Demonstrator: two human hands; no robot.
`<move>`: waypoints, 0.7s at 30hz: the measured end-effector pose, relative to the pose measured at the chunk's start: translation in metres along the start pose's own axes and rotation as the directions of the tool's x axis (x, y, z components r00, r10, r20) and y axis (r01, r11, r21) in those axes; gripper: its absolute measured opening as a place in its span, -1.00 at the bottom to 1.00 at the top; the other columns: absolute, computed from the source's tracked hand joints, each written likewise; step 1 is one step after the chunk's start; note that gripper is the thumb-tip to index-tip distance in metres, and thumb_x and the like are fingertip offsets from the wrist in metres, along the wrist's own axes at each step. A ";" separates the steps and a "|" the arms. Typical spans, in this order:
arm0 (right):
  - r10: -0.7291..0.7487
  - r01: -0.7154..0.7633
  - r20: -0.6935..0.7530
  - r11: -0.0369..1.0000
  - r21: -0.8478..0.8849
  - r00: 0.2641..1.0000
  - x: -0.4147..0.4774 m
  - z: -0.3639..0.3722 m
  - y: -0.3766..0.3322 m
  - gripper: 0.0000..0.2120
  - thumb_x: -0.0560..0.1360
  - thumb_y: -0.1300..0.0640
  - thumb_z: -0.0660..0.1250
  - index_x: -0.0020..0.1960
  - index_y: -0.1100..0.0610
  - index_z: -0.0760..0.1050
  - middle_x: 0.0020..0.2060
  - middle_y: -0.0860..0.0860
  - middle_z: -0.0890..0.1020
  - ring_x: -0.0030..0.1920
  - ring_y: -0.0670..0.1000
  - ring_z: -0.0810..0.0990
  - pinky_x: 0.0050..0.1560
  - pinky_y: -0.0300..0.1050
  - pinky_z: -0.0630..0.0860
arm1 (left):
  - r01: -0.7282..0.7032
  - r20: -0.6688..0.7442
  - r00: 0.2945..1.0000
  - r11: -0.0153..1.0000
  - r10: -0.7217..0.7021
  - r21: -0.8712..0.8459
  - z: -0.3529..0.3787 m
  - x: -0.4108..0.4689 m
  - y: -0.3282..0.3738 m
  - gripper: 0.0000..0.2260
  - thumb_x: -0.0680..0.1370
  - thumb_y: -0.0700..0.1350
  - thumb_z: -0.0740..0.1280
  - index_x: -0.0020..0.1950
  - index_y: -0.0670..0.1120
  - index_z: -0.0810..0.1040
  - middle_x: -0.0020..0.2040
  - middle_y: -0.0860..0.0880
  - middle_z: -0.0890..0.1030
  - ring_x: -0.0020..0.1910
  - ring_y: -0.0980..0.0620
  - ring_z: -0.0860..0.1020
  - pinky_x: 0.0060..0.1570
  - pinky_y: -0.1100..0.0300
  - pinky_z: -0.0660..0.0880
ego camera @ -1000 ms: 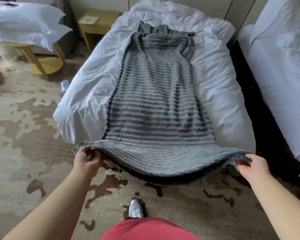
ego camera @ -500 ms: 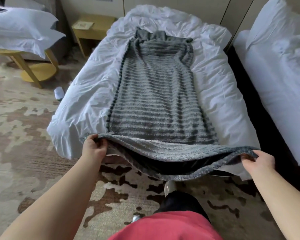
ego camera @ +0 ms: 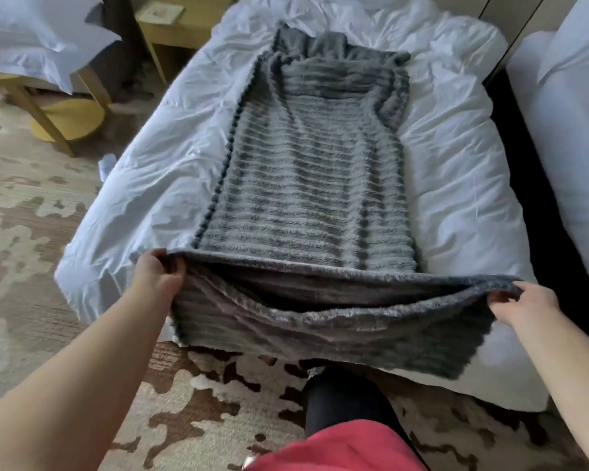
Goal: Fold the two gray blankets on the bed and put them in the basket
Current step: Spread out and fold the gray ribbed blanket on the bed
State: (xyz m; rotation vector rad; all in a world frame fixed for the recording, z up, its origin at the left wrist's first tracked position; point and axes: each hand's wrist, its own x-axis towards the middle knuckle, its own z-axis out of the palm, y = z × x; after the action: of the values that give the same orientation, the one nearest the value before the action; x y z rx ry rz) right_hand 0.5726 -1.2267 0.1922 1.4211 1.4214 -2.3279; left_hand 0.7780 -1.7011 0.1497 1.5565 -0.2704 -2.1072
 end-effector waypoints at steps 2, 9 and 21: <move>-0.018 0.018 -0.012 0.999 -0.036 1.000 0.038 0.040 -0.007 -0.61 0.63 0.26 -0.06 0.40 0.22 0.31 0.34 0.08 0.41 0.25 0.04 0.47 0.08 -0.21 0.49 | -0.058 0.039 0.998 0.998 0.058 0.006 0.033 0.030 -0.003 -0.87 0.61 -0.17 0.20 -0.12 -0.12 0.44 -0.10 -0.01 0.50 -0.05 0.08 0.53 0.00 0.30 0.53; 0.102 -0.110 -0.044 0.854 -0.509 0.994 0.133 0.102 0.030 -0.81 0.48 0.33 0.05 -0.25 0.09 0.23 -0.23 -0.05 0.40 -0.19 -0.07 0.47 -0.20 -0.31 0.48 | -0.047 -0.043 0.997 0.968 0.060 0.247 0.056 0.098 -0.057 -0.77 0.64 -0.07 0.16 0.23 -0.15 0.42 0.20 -0.09 0.46 0.21 -0.02 0.46 0.45 0.01 0.21; 0.134 -0.213 -0.167 0.694 -0.688 0.977 0.144 -0.015 0.119 -0.81 0.54 0.31 0.18 -0.24 0.17 0.38 -0.33 0.07 0.45 -0.35 -0.03 0.43 -0.34 -0.19 0.37 | 0.219 -0.401 0.911 0.938 -0.098 0.268 -0.090 0.079 -0.132 -0.62 0.63 -0.20 0.18 0.45 -0.19 0.30 0.48 -0.13 0.30 0.44 -0.07 0.32 0.39 0.03 0.31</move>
State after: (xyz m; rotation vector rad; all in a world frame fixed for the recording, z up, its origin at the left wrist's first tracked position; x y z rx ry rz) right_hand 0.5569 -1.2299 0.0056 1.3441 1.8204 -1.3390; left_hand 0.8081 -1.6159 -0.0039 2.2053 -0.3541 -1.8852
